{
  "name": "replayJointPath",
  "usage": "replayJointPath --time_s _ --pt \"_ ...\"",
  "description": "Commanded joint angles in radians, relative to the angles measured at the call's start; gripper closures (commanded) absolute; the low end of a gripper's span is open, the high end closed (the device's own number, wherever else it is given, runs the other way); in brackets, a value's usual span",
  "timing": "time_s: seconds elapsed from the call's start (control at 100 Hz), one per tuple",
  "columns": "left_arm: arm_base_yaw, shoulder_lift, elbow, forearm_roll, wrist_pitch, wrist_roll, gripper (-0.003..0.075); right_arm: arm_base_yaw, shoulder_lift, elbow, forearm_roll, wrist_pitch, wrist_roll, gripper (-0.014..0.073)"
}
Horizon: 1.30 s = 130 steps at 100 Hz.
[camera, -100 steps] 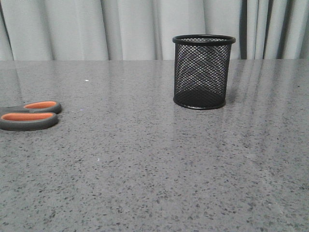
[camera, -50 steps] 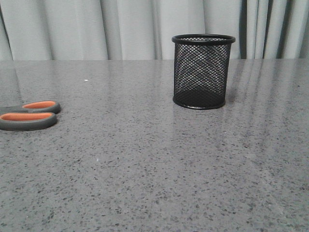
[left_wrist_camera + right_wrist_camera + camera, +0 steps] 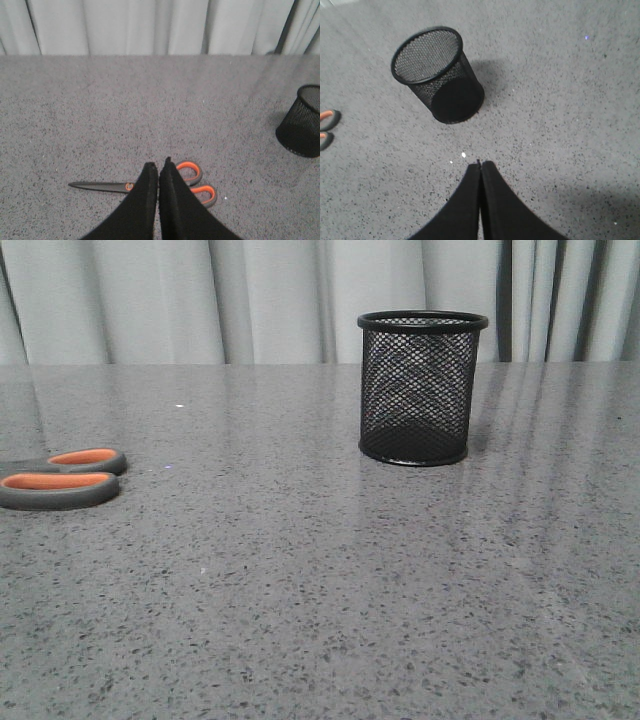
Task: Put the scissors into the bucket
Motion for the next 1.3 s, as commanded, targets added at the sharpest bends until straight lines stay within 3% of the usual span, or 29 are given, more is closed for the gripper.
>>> replayJointPath --time_s 0.0,0.19,0.26,0.48,0.55,0.82,1.02,1.29 --pt "0.003 0.049 -0.058 -0.011 -0.02 0.012 0.0741 -0.005 0.035 -0.052 0.0 -0.038 -0.001 0.0638" --pt "0.003 0.101 -0.103 -0.062 0.053 0.142 0.0736 -0.005 0.048 -0.077 0.0 -0.004 -0.029 0.0622" --pt "0.003 0.118 -0.122 -0.098 0.082 0.209 0.0692 -0.005 0.048 -0.09 0.0 0.011 -0.04 0.0575" --pt "0.003 0.178 -0.168 -0.15 0.114 0.239 0.0351 -0.005 0.048 -0.126 0.0 0.04 -0.044 0.0291" --pt "0.003 0.204 -0.184 -0.15 0.151 0.242 0.03 -0.005 0.048 -0.137 0.0 0.046 -0.044 0.0232" --pt "0.003 0.344 -0.275 -0.155 0.324 0.416 0.0301 -0.005 0.048 -0.146 0.0 0.051 -0.044 0.0228" --pt "0.003 0.484 -0.335 -0.155 0.347 0.598 0.03 -0.005 0.048 -0.146 0.0 0.052 -0.044 0.0228" --pt "0.003 0.652 -0.344 -0.161 0.343 1.122 0.03 -0.005 0.048 -0.146 0.0 0.055 -0.046 0.0228"
